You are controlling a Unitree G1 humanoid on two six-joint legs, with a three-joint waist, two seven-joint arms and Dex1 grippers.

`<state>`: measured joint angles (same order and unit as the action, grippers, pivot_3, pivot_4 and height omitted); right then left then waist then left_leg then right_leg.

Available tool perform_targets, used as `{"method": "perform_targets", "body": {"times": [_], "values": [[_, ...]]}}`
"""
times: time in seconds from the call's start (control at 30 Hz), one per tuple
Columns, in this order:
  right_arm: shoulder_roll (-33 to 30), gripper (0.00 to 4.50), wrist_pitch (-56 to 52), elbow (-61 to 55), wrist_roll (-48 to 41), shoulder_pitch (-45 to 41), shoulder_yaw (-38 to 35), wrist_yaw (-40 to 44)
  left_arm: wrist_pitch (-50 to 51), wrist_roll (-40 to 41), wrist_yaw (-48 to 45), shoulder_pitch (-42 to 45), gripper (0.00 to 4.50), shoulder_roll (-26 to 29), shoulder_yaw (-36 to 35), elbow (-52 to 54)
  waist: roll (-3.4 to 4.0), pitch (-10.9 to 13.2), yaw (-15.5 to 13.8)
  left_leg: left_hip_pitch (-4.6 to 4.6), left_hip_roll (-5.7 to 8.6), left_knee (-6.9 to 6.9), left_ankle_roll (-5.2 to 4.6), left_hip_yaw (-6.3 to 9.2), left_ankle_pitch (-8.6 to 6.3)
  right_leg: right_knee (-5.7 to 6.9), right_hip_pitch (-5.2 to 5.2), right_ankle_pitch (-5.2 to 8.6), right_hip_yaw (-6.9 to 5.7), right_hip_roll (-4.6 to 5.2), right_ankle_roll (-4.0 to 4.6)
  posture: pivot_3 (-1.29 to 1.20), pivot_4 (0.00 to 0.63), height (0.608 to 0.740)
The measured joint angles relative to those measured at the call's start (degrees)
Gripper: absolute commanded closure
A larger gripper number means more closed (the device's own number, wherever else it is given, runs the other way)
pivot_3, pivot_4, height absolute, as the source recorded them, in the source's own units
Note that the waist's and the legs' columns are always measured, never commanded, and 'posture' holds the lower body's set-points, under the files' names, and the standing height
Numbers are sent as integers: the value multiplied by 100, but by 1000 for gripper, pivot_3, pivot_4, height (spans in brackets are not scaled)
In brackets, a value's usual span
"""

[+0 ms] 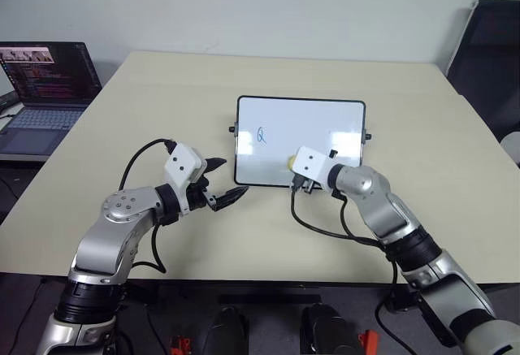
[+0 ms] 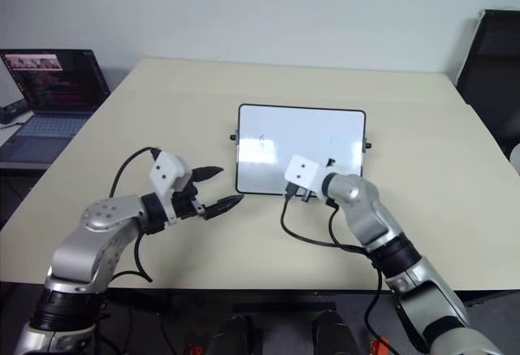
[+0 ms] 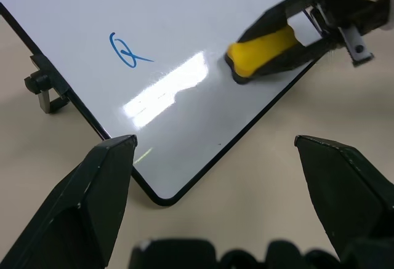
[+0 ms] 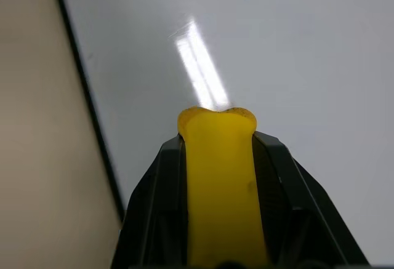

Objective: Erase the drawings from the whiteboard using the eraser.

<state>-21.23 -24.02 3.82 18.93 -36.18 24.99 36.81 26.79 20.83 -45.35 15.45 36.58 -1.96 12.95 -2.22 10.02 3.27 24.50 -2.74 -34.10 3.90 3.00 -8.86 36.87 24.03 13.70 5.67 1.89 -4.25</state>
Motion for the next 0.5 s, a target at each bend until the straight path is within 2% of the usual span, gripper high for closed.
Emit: {"method": "perform_targets", "body": {"times": [0.13,0.27,0.33,0.5], "values": [[43,3381,-26,5,0,17,-25,-56,1,4,-18,89,0,-24,0,0,0,0,5,-2,-1,1,-2,1,1,6,4,-1,-4,-1,1,0,150,740],[144,3381,134,451,1,-372,-260,-579,2,17,-26,271,0,-75,6,0,1,2,7,-1,0,-1,0,0,0,-1,6,-1,-2,0,1,0,150,740],[68,3381,217,759,10,-643,-485,-847,2,33,-28,344,0,-89,6,2,0,3,0,0,3,-2,27,0,-17,-10,5,-1,-3,5,2,0,150,740],[-205,3382,368,1027,11,-785,-830,-1128,13,47,-29,405,0,-111,6,3,-1,3,7,-1,6,-4,14,-8,-9,-12,3,-1,-3,15,1,0,150,740]]}}
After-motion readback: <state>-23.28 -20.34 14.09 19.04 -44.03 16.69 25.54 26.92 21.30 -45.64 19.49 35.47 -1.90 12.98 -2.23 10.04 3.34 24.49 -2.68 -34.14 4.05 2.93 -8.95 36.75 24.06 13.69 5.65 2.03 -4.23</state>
